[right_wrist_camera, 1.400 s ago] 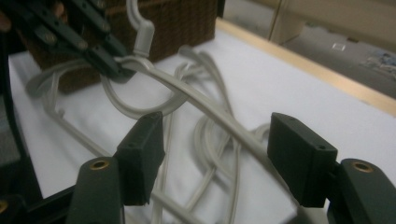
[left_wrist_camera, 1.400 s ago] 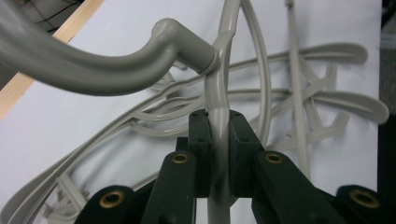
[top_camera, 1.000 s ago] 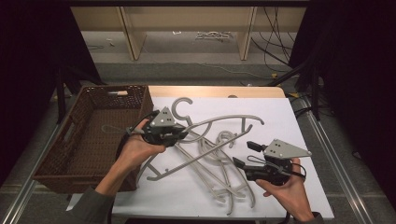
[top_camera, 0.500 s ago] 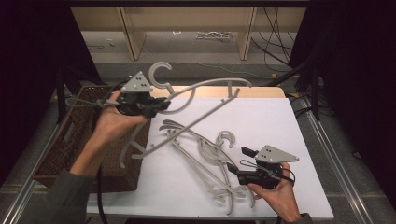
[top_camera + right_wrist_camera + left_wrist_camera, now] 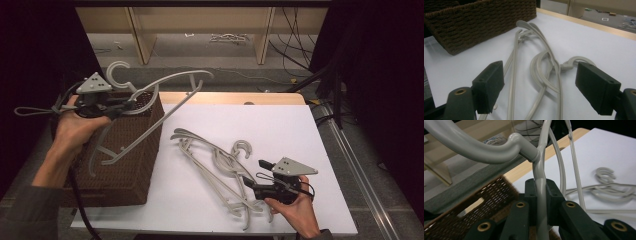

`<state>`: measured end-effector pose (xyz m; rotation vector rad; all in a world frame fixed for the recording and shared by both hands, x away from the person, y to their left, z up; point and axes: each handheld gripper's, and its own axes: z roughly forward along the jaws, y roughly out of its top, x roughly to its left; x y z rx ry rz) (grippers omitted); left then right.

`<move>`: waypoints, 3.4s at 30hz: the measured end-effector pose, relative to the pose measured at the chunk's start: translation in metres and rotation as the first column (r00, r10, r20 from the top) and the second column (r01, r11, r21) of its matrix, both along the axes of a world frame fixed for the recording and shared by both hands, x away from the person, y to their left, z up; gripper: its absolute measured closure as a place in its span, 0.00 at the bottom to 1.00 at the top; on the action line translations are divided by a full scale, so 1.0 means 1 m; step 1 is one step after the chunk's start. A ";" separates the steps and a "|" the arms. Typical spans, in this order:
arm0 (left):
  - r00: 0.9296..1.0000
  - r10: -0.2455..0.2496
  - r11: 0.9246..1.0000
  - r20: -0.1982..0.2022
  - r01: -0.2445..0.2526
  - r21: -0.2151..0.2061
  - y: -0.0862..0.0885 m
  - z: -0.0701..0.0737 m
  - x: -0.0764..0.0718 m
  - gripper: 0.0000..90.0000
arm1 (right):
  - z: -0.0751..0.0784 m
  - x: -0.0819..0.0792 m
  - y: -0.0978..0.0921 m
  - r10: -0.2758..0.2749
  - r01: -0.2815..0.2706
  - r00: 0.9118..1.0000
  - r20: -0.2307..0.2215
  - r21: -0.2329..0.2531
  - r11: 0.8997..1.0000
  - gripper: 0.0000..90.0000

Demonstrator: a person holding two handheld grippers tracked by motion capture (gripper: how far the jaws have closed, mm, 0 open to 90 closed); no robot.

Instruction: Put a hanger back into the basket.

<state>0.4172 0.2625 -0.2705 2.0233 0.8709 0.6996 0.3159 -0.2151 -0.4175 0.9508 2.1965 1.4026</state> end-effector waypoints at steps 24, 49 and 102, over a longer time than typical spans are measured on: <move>0.987 0.161 0.986 0.015 -0.161 0.037 0.089 -0.051 0.008 0.91 | -0.005 0.003 -0.002 -0.001 0.001 1.000 0.006 0.018 1.000 0.26; 0.972 0.227 0.963 -0.062 -0.214 0.164 0.129 -0.090 0.010 0.91 | -0.008 0.004 -0.003 -0.001 0.001 1.000 -0.015 -0.007 1.000 0.26; 0.964 0.245 0.939 0.103 -0.209 -0.273 0.032 -0.077 -0.059 0.32 | -0.011 0.004 -0.001 -0.016 0.016 1.000 -0.015 0.018 1.000 0.24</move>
